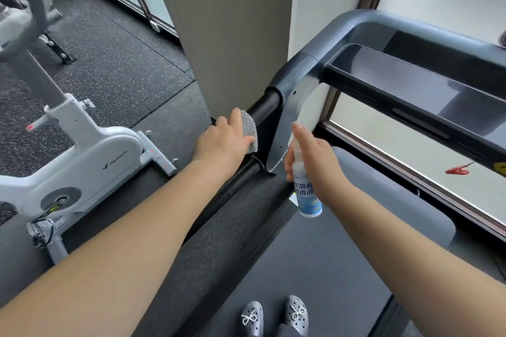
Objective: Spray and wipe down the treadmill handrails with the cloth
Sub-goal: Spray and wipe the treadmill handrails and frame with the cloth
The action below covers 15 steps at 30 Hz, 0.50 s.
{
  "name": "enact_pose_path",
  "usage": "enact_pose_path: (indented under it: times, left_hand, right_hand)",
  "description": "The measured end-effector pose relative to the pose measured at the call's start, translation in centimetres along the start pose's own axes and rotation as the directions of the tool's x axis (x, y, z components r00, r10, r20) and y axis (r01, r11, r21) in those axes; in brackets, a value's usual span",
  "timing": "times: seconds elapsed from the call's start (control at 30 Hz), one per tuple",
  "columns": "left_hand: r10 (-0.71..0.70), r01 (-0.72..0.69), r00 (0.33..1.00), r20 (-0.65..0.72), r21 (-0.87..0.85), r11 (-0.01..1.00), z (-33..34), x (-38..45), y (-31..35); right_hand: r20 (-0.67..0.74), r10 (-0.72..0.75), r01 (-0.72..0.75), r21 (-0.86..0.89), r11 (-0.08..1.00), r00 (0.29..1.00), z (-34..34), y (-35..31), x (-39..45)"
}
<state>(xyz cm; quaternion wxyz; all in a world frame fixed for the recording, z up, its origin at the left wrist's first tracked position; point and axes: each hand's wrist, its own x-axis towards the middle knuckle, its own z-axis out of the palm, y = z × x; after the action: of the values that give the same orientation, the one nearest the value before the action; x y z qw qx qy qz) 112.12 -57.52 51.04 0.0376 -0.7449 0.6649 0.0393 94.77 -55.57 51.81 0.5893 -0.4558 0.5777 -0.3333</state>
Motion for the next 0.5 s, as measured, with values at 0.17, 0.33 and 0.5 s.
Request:
enact_pose_path:
  times: [0.17,0.33,0.5]
  left_hand:
    - [-0.009,0.010,1.000,0.024,-0.021,1.000,0.2,-3.5,-2.8]
    - [0.005,-0.004,0.999,0.033,-0.018,1.000,0.5,-7.1,-5.9]
    - [0.022,-0.022,0.999,0.023,-0.017,1.000,1.2,-10.6,-9.2]
  right_hand:
    - [0.003,-0.003,0.003,0.005,1.000,1.000,0.7,0.7,-1.8]
    - [-0.002,-0.011,0.011,0.069,0.998,1.000,2.4,1.5,-4.5]
    - [-0.002,-0.016,0.016,0.073,0.997,1.000,5.2,3.0,-7.1]
